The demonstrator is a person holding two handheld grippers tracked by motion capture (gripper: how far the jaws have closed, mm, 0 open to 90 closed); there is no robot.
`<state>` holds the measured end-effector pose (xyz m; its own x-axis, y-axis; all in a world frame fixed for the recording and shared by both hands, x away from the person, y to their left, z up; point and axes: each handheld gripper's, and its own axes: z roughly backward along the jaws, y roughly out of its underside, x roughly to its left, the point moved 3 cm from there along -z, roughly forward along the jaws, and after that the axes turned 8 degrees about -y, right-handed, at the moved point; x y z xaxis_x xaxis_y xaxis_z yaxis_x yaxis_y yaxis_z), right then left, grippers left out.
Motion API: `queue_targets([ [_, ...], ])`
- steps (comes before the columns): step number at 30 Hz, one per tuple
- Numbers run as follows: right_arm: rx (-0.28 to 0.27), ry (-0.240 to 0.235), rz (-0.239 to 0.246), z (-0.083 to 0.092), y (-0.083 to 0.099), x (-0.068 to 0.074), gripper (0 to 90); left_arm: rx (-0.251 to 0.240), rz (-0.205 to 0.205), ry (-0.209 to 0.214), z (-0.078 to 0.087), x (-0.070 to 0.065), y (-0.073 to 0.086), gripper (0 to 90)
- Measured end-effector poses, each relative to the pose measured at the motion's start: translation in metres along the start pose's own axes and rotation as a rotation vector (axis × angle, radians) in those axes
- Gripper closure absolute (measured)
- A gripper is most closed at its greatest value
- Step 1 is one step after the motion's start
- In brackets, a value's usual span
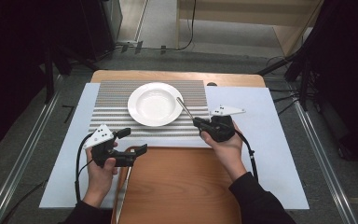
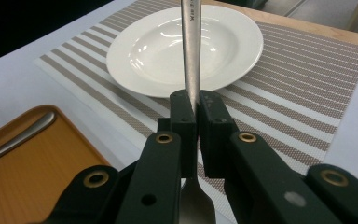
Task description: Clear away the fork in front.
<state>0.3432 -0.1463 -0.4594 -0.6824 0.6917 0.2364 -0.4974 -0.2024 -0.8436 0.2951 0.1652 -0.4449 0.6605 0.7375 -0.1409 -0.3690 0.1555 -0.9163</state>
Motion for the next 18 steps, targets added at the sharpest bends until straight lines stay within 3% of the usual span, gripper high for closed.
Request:
queue_targets([
  [10,-0.039,-0.030,0.021,0.014,0.010,0.016,84.3,-0.002,0.022,0.064,-0.008,-0.011,-0.005,14.4],
  [18,-0.067,-0.039,0.029,0.024,0.017,0.024,84.3,0.001,0.029,0.071,-0.017,-0.020,-0.009,14.5],
])
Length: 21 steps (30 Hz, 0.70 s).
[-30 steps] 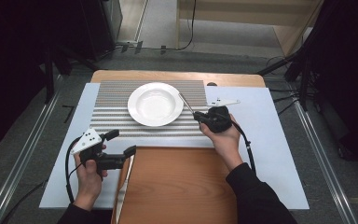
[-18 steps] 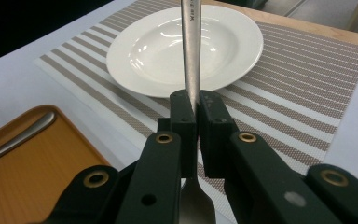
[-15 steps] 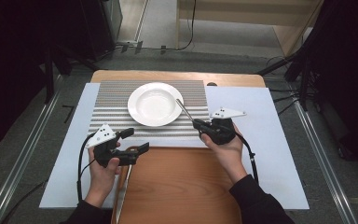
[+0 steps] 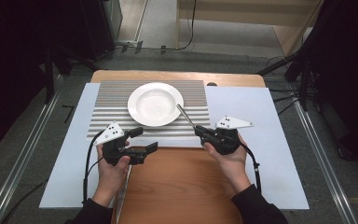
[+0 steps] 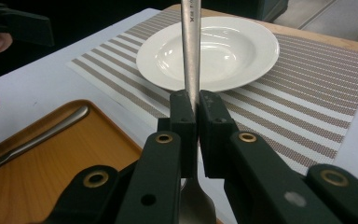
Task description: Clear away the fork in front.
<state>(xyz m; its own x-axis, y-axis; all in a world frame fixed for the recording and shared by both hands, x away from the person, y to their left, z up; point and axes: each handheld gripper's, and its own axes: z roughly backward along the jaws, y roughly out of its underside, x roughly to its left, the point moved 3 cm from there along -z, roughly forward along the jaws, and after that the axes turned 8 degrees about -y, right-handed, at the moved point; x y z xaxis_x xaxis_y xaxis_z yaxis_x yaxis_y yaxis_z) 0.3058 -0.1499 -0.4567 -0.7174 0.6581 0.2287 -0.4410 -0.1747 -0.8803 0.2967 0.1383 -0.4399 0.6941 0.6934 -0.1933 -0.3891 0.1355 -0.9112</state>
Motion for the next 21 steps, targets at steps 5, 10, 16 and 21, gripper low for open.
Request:
queue_targets([
  [5,-0.009,-0.008,0.006,0.002,0.007,0.009,84.3,-0.006,0.009,0.014,-0.004,-0.004,-0.003,14.6],
  [10,-0.012,-0.026,0.021,0.003,0.013,0.019,84.3,-0.009,0.010,0.021,-0.006,-0.009,-0.005,15.1],
  [16,-0.023,-0.036,0.033,0.005,0.016,0.027,84.2,-0.016,0.022,0.027,-0.006,-0.013,-0.007,16.8],
  [21,-0.029,-0.046,0.038,0.006,0.018,0.032,84.2,-0.015,0.033,0.033,-0.006,-0.013,-0.007,18.3],
])
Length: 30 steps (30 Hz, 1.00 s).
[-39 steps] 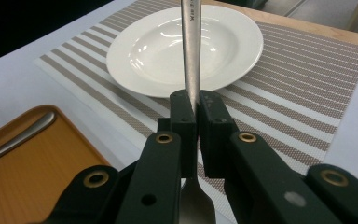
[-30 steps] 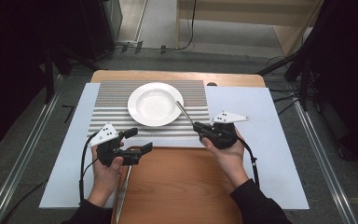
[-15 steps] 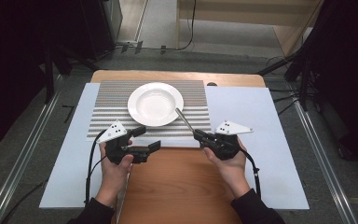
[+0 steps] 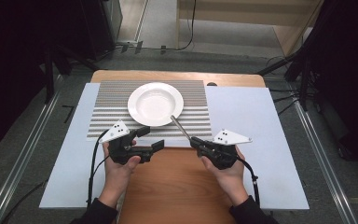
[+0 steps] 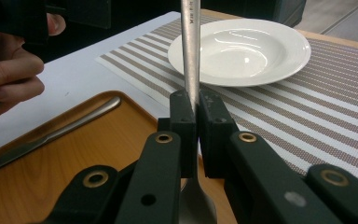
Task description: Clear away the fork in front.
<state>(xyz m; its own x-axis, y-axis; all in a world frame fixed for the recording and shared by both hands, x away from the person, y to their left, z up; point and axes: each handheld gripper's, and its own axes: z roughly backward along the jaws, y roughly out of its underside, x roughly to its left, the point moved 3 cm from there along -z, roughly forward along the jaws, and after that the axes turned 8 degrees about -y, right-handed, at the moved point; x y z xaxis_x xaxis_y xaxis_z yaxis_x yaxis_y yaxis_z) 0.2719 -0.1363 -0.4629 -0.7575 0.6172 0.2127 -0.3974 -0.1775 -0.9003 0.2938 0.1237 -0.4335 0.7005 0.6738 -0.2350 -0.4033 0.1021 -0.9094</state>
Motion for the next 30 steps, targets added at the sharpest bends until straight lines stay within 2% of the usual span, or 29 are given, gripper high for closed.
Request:
queue_targets([
  [9,-0.022,-0.016,-0.001,0.003,0.002,0.011,84.2,0.004,0.023,0.009,0.000,-0.008,0.003,25.1],
  [15,-0.038,-0.039,0.031,-0.001,0.002,0.021,84.2,0.005,0.045,0.025,0.000,-0.011,0.004,29.6],
  [20,-0.041,-0.048,0.045,-0.003,0.003,0.025,84.2,0.019,0.056,0.039,-0.004,-0.013,0.006,30.4],
  [23,-0.046,-0.051,0.054,-0.003,0.003,0.028,84.2,0.022,0.080,0.056,-0.005,-0.012,0.007,30.4],
  [30,-0.050,-0.077,0.073,-0.007,0.004,0.039,84.2,0.021,0.107,0.077,-0.006,-0.013,0.008,32.4],
])
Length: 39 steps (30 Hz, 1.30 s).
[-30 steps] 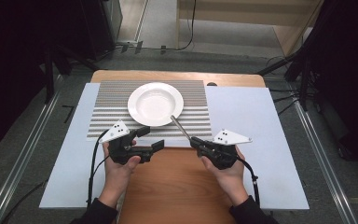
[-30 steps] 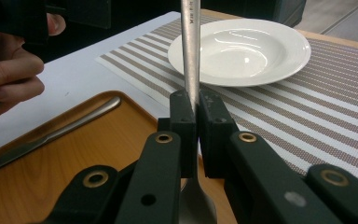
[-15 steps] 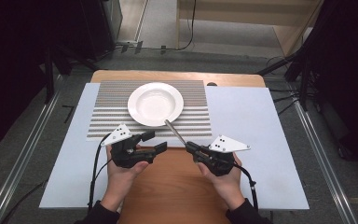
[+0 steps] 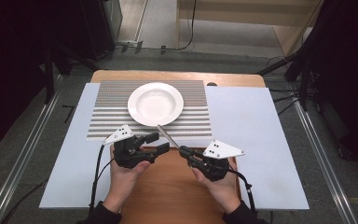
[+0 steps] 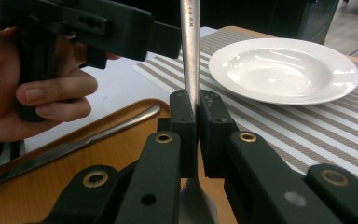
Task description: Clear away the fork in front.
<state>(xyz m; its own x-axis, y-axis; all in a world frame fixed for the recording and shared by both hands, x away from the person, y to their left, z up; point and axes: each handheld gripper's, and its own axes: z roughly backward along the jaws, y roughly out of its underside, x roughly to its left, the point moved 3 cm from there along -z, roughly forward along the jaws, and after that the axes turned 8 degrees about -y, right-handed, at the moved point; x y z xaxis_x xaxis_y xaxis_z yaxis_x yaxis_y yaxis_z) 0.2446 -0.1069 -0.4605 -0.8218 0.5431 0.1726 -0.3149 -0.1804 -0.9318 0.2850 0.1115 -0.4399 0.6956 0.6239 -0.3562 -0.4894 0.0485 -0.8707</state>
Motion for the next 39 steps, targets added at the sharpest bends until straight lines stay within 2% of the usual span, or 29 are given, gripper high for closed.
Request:
queue_targets([
  [13,0.003,-0.020,0.019,-0.010,0.003,0.013,84.2,0.023,0.033,0.003,-0.004,0.001,0.003,43.6],
  [16,0.004,-0.020,0.020,-0.010,0.003,0.014,84.2,0.031,0.048,0.005,-0.005,0.002,0.003,47.8],
  [18,0.004,-0.018,0.021,-0.010,0.004,0.014,84.2,0.040,0.057,0.002,-0.005,0.004,0.004,53.9],
  [20,0.004,-0.026,0.023,-0.011,0.004,0.015,84.1,0.051,0.079,0.032,-0.006,0.005,0.005,64.7],
  [21,0.008,-0.040,0.021,-0.013,0.005,0.015,83.9,0.044,0.101,0.068,-0.005,0.006,0.005,69.3],
  [23,0.014,-0.054,0.019,-0.015,0.007,0.014,83.7,0.038,0.162,0.185,-0.003,0.009,0.004,82.6],
  [24,0.006,-0.055,0.020,-0.017,0.008,0.014,82.9,0.037,0.159,0.170,-0.002,0.009,0.004,85.5],
  [25,-0.006,-0.047,0.018,-0.018,0.008,0.013,77.5,0.034,0.138,0.126,-0.001,0.009,0.004,85.8],
  [26,-0.026,-0.056,0.001,-0.017,0.008,0.012,68.4,0.032,0.121,0.114,0.000,0.010,0.004,85.8],
  [28,-0.058,-0.058,-0.009,-0.014,0.006,0.008,60.4,0.032,0.128,0.117,0.003,0.014,0.004,85.9],
  [30,-0.073,-0.028,-0.004,-0.010,0.005,0.002,52.7,0.027,0.123,0.101,0.005,0.016,0.004,85.9],
  [32,-0.107,0.007,0.020,-0.006,0.005,-0.004,48.9,0.029,0.116,0.106,0.008,0.017,0.004,85.9],
  [34,-0.116,0.057,0.029,-0.002,0.006,-0.011,45.0,0.029,0.114,0.112,0.009,0.018,0.004,85.9],
  [39,-0.085,0.124,-0.046,0.009,0.008,-0.026,35.1,0.028,0.103,0.129,0.015,0.021,0.003,85.9],
])
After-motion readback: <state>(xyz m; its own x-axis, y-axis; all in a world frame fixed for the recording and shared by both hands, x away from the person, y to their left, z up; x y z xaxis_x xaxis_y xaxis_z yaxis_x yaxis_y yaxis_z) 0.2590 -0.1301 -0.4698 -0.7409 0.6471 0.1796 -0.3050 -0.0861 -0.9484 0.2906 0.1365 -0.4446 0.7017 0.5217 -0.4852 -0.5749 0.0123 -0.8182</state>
